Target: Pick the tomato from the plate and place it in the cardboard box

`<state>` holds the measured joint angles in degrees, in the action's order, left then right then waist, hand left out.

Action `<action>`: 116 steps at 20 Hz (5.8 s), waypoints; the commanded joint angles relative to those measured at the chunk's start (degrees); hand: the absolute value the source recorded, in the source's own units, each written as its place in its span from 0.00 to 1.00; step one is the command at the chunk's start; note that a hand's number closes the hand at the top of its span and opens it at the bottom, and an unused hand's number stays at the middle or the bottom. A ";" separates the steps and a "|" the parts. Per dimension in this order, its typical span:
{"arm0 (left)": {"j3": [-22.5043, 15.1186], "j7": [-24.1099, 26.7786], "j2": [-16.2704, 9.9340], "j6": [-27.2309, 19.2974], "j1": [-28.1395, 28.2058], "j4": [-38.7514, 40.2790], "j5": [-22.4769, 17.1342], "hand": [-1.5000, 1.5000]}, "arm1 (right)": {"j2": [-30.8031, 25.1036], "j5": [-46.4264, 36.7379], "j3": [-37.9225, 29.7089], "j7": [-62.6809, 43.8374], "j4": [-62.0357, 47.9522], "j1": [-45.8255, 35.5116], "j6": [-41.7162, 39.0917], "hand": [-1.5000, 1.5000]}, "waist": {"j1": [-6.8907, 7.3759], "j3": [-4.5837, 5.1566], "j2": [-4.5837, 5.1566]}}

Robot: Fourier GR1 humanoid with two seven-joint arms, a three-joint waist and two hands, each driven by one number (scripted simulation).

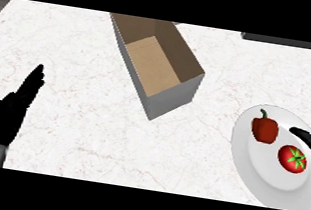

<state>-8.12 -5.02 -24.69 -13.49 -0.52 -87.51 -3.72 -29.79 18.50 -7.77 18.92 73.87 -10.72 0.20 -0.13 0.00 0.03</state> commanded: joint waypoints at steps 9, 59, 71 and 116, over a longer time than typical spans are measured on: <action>-1.67 2.09 3.44 -1.46 0.08 1.16 2.46 0.50 | -24.84 -18.94 7.53 -2.55 -0.94 2.30 -13.57 0.00 | 0.46 0.11 0.16; 12.32 3.76 9.53 10.84 1.63 1.49 9.55 0.50 | -3.40 -55.04 4.85 -18.43 10.91 10.03 -30.30 0.00 | 0.11 0.00 -0.05; 11.97 -2.91 11.25 12.53 1.23 -4.71 12.23 0.50 | -1.10 -60.68 4.04 -15.54 5.77 7.59 -33.20 0.00 | 0.25 -0.01 -0.08; 10.63 -1.66 16.73 10.67 0.10 -1.94 17.11 0.50 | 27.36 -64.30 7.57 -43.35 30.35 -25.26 -19.37 1.00 | 0.52 0.00 -0.03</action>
<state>4.02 -5.55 -9.79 -1.58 -0.30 -88.72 12.00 -4.11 -46.80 -0.19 -23.64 107.33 -30.71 -20.37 0.35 0.02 -0.07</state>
